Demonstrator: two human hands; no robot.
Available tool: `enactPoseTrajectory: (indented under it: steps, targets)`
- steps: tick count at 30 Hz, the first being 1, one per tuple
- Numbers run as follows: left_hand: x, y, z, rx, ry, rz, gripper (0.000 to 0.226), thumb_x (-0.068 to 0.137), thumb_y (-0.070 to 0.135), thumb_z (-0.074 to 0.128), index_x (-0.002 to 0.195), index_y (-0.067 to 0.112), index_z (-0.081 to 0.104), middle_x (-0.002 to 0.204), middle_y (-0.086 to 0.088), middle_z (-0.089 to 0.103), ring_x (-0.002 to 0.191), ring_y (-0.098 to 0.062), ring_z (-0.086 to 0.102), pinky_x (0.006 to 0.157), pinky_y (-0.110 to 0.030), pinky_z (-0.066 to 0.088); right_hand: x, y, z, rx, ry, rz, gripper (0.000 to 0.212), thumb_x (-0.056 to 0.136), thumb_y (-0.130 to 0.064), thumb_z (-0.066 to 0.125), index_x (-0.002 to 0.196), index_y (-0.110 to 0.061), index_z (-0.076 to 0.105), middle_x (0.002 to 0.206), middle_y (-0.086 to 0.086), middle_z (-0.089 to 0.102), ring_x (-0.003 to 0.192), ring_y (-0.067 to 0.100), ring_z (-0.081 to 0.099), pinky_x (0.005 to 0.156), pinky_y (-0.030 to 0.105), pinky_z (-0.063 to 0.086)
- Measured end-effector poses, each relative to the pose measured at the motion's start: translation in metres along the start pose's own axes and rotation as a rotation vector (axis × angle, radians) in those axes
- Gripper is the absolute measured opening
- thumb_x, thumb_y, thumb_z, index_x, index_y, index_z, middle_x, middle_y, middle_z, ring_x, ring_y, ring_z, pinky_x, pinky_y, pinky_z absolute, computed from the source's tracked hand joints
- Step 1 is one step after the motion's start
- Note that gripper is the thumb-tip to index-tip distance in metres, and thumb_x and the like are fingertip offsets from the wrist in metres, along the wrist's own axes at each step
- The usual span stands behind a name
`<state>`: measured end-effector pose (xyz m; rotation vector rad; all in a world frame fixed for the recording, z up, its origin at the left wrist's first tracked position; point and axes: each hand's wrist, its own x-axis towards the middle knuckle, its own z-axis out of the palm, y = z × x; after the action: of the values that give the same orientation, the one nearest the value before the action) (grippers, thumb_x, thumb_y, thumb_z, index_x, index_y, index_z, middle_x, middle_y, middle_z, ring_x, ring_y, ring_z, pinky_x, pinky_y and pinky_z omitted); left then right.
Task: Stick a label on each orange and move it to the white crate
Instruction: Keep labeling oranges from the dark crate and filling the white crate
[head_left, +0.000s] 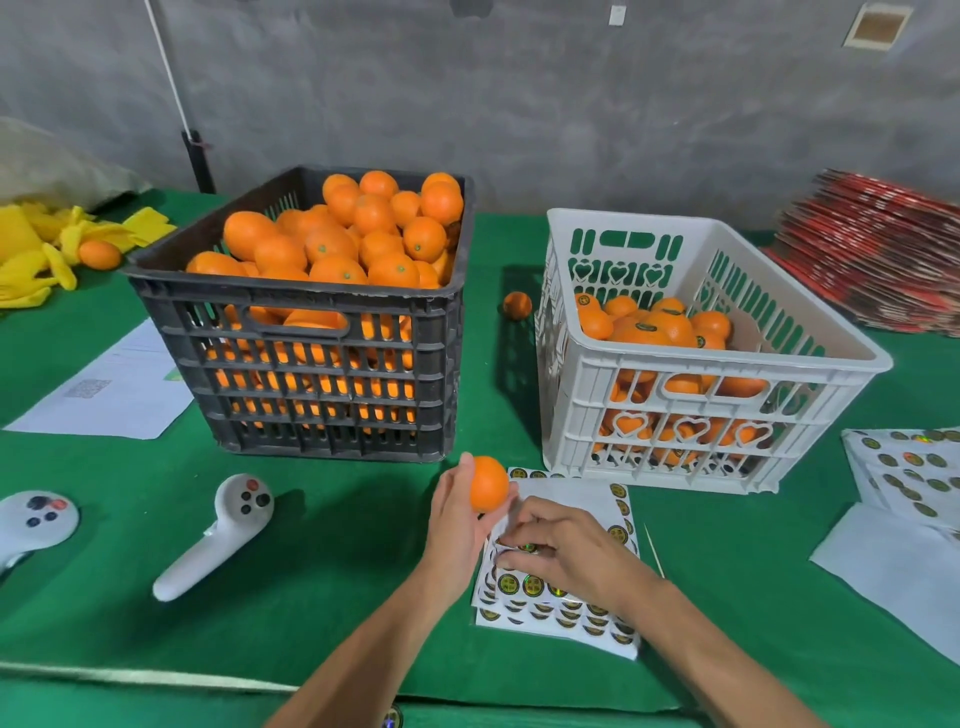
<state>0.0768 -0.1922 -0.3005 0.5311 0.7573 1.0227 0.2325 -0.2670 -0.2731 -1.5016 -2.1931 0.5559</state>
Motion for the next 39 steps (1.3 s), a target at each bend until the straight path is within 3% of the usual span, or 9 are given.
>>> enactPoseTrajectory:
  steps: [4, 9, 18, 21, 23, 29, 32, 36, 39]
  targets:
    - [-0.002, 0.002, 0.001, -0.043, 0.011, -0.020, 0.068, 0.083, 0.049, 0.071, 0.137, 0.012, 0.052, 0.139, -0.024, 0.053, 0.101, -0.037, 0.076, 0.084, -0.039, 0.064, 0.003, 0.001, 0.007, 0.168, 0.104, 0.069, 0.018, 0.094, -0.038, 0.073, 0.099, -0.022, 0.081, 0.098, -0.017, 0.061, 0.072, 0.001, 0.054, 0.070, 0.009, 0.038]
    - [-0.003, 0.004, 0.002, -0.040, 0.015, -0.036, 0.059, 0.085, 0.049, 0.070, 0.131, 0.016, 0.055, 0.139, -0.023, 0.052, 0.100, -0.037, 0.076, 0.080, -0.038, 0.064, 0.009, 0.004, 0.006, 0.437, 0.097, 0.238, 0.010, 0.088, -0.038, 0.079, 0.090, -0.028, 0.081, 0.097, -0.008, 0.070, 0.069, 0.005, 0.050, 0.068, 0.021, 0.042]
    - [-0.003, 0.003, 0.002, 0.008, 0.028, -0.009, 0.064, 0.083, 0.051, 0.071, 0.131, 0.012, 0.054, 0.138, -0.024, 0.053, 0.103, -0.037, 0.076, 0.085, -0.040, 0.063, 0.008, 0.003, 0.005, 0.397, 0.086, 0.289, 0.010, 0.099, -0.029, 0.066, 0.089, -0.027, 0.070, 0.080, -0.012, 0.065, 0.065, 0.001, 0.051, 0.066, 0.020, 0.045]
    - [-0.002, 0.003, 0.002, 0.082, 0.018, 0.022, 0.066, 0.083, 0.054, 0.069, 0.133, 0.015, 0.053, 0.138, -0.022, 0.054, 0.105, -0.035, 0.075, 0.098, -0.048, 0.058, 0.008, -0.002, 0.001, 0.582, 0.320, 0.446, 0.012, 0.102, -0.029, 0.060, 0.095, -0.023, 0.069, 0.079, -0.004, 0.071, 0.068, 0.008, 0.062, 0.073, 0.030, 0.054]
    - [-0.002, 0.003, 0.003, 0.087, 0.024, 0.028, 0.067, 0.085, 0.054, 0.067, 0.137, 0.015, 0.051, 0.139, -0.020, 0.053, 0.105, -0.034, 0.075, 0.105, -0.051, 0.054, 0.015, -0.009, -0.002, 0.447, 0.560, 0.499, 0.013, 0.103, -0.029, 0.058, 0.094, -0.023, 0.066, 0.082, -0.005, 0.070, 0.071, 0.007, 0.065, 0.070, 0.027, 0.052]
    - [-0.008, 0.015, 0.022, 0.087, 0.038, 0.056, 0.076, 0.079, 0.060, 0.067, 0.137, 0.012, 0.056, 0.134, -0.021, 0.063, 0.111, -0.028, 0.073, 0.102, -0.046, 0.056, 0.032, -0.043, 0.002, -0.138, 0.695, 0.327, 0.009, 0.103, -0.028, 0.057, 0.098, -0.026, 0.064, 0.095, -0.016, 0.058, 0.087, 0.002, 0.055, 0.072, 0.021, 0.045]
    - [-0.013, 0.031, 0.043, 0.023, 0.006, 0.083, 0.075, 0.081, 0.056, 0.066, 0.136, 0.006, 0.055, 0.130, -0.026, 0.064, 0.102, -0.028, 0.075, 0.086, -0.041, 0.062, 0.038, -0.051, -0.006, -0.043, 0.776, 0.253, 0.011, 0.104, -0.023, 0.057, 0.105, -0.023, 0.067, 0.101, -0.014, 0.060, 0.092, 0.001, 0.056, 0.079, 0.023, 0.050]
    - [-0.021, 0.052, 0.068, -0.008, -0.047, 0.100, 0.073, 0.093, 0.057, 0.058, 0.141, 0.002, 0.051, 0.132, -0.032, 0.061, 0.113, -0.036, 0.070, 0.100, -0.055, 0.056, 0.042, -0.067, -0.026, 0.071, 0.882, 0.118, 0.023, 0.106, -0.026, 0.055, 0.118, -0.017, 0.073, 0.114, -0.012, 0.062, 0.107, 0.000, 0.059, 0.090, 0.022, 0.050]
    - [-0.020, 0.067, 0.085, 0.030, -0.088, 0.115, 0.070, 0.098, 0.064, 0.052, 0.141, 0.009, 0.055, 0.128, -0.023, 0.069, 0.115, -0.033, 0.072, 0.094, -0.044, 0.060, 0.045, -0.078, -0.042, -0.008, 0.834, 0.100, 0.041, 0.104, -0.037, 0.057, 0.142, -0.020, 0.060, 0.140, -0.012, 0.054, 0.127, 0.000, 0.052, 0.105, 0.019, 0.045]
